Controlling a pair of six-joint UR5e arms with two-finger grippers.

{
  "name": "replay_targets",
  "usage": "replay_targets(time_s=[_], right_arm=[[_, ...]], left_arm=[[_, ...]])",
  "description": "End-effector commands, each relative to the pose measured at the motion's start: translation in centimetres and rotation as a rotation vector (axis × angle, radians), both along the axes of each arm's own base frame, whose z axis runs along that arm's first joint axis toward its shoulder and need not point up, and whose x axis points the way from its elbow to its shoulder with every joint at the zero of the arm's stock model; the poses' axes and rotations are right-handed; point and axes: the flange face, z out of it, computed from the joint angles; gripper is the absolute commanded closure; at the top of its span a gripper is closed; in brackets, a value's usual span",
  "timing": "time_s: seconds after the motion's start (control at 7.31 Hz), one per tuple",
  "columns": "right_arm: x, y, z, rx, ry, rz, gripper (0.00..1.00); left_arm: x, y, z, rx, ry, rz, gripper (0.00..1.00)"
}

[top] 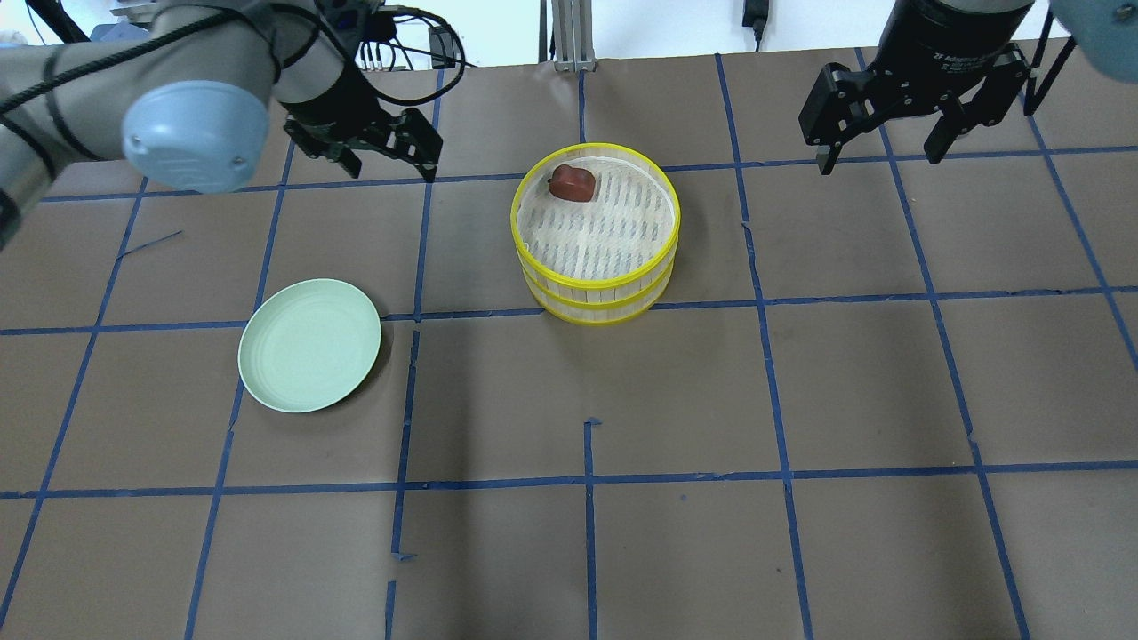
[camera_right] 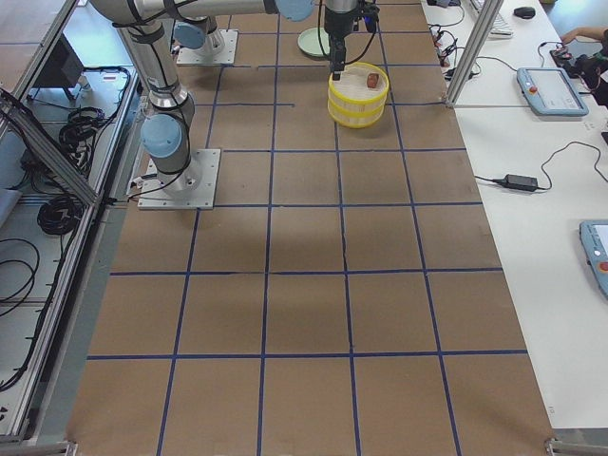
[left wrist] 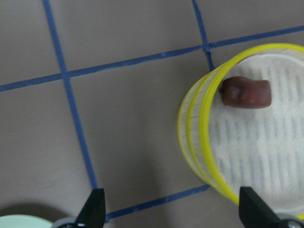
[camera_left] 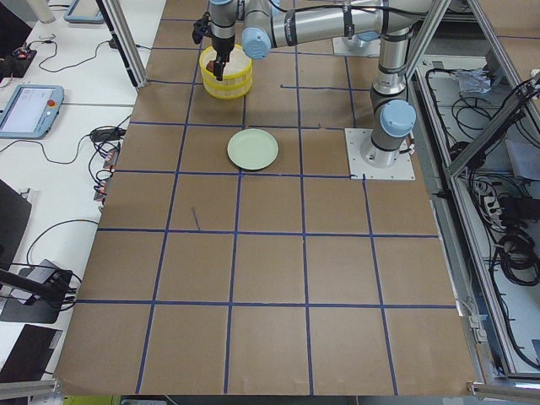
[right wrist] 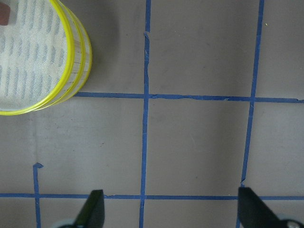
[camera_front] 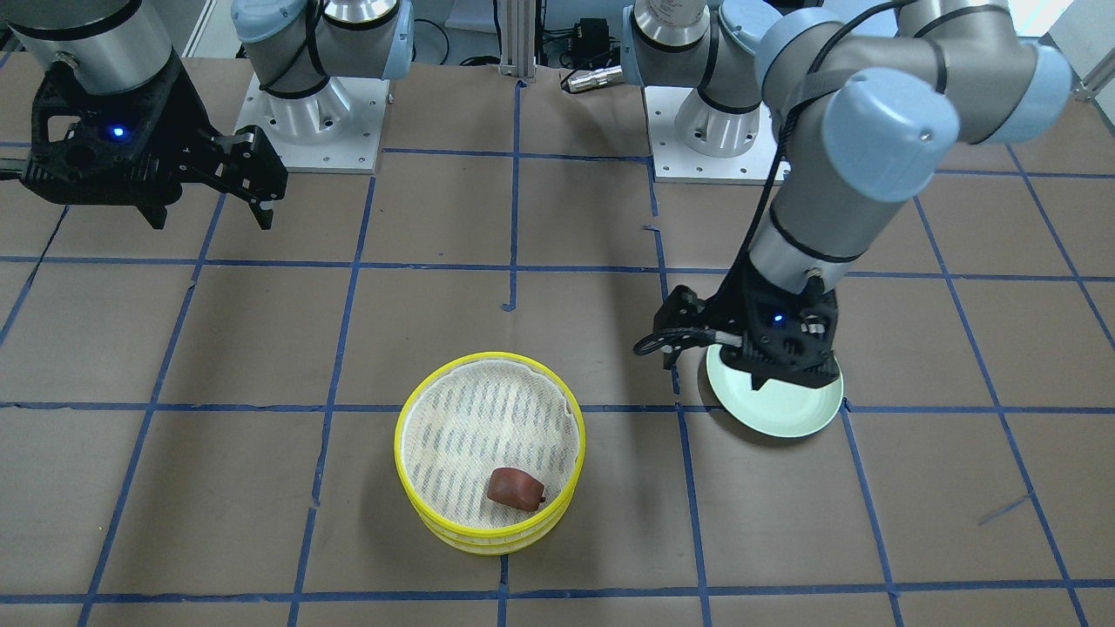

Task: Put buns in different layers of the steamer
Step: 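Open the left gripper to release the bun and withdraw it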

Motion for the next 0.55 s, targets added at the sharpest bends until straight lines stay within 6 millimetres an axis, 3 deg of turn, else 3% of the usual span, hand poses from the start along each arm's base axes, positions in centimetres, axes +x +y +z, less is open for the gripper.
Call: replay_targets(time_s=[0.0, 0.14, 0.27, 0.41], right_arm=[[0.0, 0.0, 0.1, -0.003, -0.001, 0.000, 0.00], [0.0, 0.0, 0.0, -0.001, -0.002, 0.000, 0.00], [0.0, 0.0, 0.0, 0.000, 0.001, 0.000, 0.00], [0.1, 0.0, 0.0, 0.000, -0.001, 0.001, 0.00]], left_arm=[[2.6, 2.5, 3.3, 0.004, -0.092, 0.025, 0.00], [2.2, 3.0, 1.6, 0.038, -0.084, 0.015, 0.00], [2.4, 2.5, 4.2, -0.034, -0.096, 0.021, 0.00], [5.3, 6.9, 12.7, -0.069, -0.287, 0.041, 0.00]])
